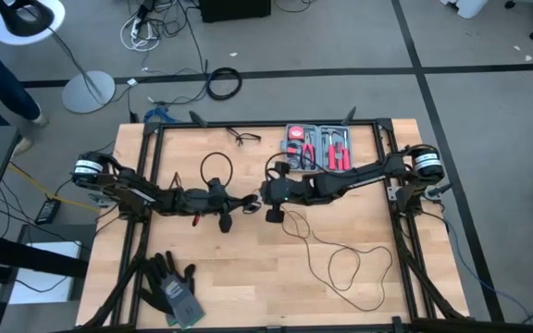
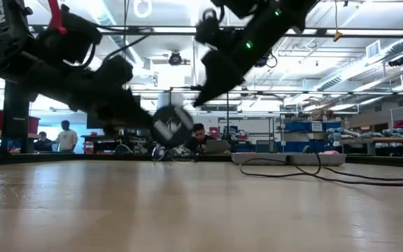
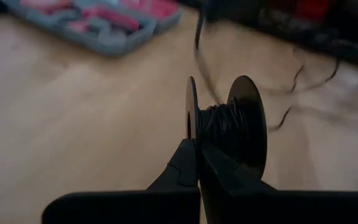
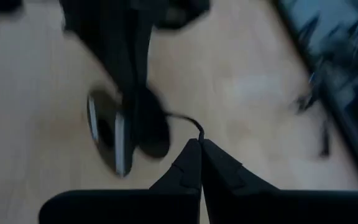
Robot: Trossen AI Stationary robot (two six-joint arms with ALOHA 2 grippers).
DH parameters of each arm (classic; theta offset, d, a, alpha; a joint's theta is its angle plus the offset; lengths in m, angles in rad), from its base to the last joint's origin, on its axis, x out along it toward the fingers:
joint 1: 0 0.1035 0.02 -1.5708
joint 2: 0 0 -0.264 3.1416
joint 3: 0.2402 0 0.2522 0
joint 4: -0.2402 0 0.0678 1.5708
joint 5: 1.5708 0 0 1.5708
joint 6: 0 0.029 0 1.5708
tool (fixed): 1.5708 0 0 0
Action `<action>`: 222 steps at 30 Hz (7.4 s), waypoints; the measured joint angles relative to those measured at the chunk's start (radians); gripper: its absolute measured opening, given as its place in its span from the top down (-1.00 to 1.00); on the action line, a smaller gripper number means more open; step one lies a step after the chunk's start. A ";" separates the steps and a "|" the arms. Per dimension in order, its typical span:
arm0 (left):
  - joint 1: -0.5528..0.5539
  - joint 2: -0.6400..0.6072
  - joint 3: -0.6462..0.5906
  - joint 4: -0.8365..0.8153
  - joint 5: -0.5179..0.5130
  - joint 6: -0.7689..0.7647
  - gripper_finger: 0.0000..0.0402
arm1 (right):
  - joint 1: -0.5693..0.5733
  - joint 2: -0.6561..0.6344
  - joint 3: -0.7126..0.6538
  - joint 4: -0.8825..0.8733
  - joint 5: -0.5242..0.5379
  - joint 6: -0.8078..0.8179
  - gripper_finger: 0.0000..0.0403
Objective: Coil cords
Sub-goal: Coil the black wire onto the spool
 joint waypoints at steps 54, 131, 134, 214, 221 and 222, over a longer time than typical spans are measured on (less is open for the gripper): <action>-0.066 0.076 -0.007 0.379 -0.557 0.030 1.00 | 0.119 -0.013 -0.582 0.824 0.161 0.479 0.35; -0.074 0.077 0.155 0.155 -0.524 0.135 1.00 | 0.098 0.348 -0.098 0.634 -0.015 0.215 1.00; -0.074 0.076 0.156 0.100 -0.527 0.134 1.00 | 0.110 0.309 -0.084 0.631 -0.027 0.144 1.00; 0.002 0.078 0.156 0.074 -0.007 -0.106 1.00 | 0.017 0.123 -0.074 0.480 -0.444 0.051 1.00; 0.001 0.076 0.159 0.045 -0.003 -0.125 1.00 | 0.010 0.126 -0.076 0.611 -0.460 0.014 1.00; 0.001 0.076 0.159 0.052 -0.002 -0.125 1.00 | 0.010 0.126 -0.076 0.623 -0.466 0.012 1.00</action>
